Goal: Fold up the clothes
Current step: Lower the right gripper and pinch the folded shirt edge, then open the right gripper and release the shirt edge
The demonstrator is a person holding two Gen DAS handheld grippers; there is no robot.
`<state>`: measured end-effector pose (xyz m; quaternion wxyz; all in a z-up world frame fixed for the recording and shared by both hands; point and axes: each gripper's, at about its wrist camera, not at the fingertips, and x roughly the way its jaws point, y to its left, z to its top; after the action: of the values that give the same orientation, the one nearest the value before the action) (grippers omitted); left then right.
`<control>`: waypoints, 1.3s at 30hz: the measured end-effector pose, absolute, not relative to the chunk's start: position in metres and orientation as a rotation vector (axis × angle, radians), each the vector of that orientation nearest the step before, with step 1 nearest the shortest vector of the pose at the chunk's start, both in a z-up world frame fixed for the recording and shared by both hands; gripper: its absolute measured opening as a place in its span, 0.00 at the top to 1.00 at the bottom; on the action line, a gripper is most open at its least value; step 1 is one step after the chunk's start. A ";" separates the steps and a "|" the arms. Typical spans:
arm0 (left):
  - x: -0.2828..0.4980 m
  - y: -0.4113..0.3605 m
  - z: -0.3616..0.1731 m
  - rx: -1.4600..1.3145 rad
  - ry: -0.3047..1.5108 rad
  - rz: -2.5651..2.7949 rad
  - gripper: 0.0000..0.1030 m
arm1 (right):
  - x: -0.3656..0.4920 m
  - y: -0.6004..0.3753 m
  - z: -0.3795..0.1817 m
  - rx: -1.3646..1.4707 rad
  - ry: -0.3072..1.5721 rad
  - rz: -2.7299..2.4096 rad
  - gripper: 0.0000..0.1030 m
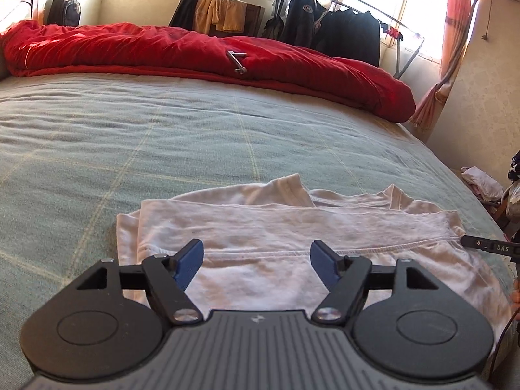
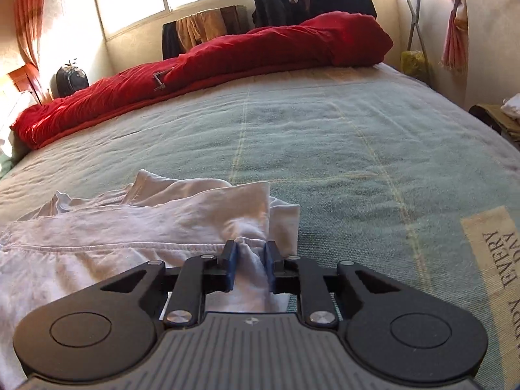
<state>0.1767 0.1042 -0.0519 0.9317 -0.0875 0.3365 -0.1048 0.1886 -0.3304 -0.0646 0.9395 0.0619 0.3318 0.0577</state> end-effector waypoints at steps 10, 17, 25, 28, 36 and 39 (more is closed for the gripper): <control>0.156 0.095 -0.047 -0.162 0.706 -0.248 0.23 | 0.167 -0.302 -0.035 0.147 0.623 0.205 0.59; 0.144 0.081 -0.063 -0.093 0.750 -0.265 0.20 | 0.170 -0.254 -0.051 0.021 0.673 0.242 0.53; 0.140 0.098 -0.046 -0.135 0.693 -0.197 0.20 | 0.178 -0.223 -0.026 0.012 0.664 0.375 0.46; 0.141 0.088 -0.047 -0.140 0.721 -0.285 0.20 | 0.182 -0.197 -0.027 -0.034 0.672 0.444 0.45; 0.149 0.080 -0.066 -0.140 0.753 -0.308 0.17 | 0.210 -0.166 -0.050 -0.091 0.712 0.449 0.39; 0.153 0.095 -0.058 -0.177 0.705 -0.187 0.17 | 0.229 -0.168 -0.042 -0.069 0.709 0.375 0.39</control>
<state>0.1527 0.0951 -0.0580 0.9303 -0.0865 0.3445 -0.0914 0.2289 -0.1680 -0.0421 0.9201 -0.0333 0.3451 0.1824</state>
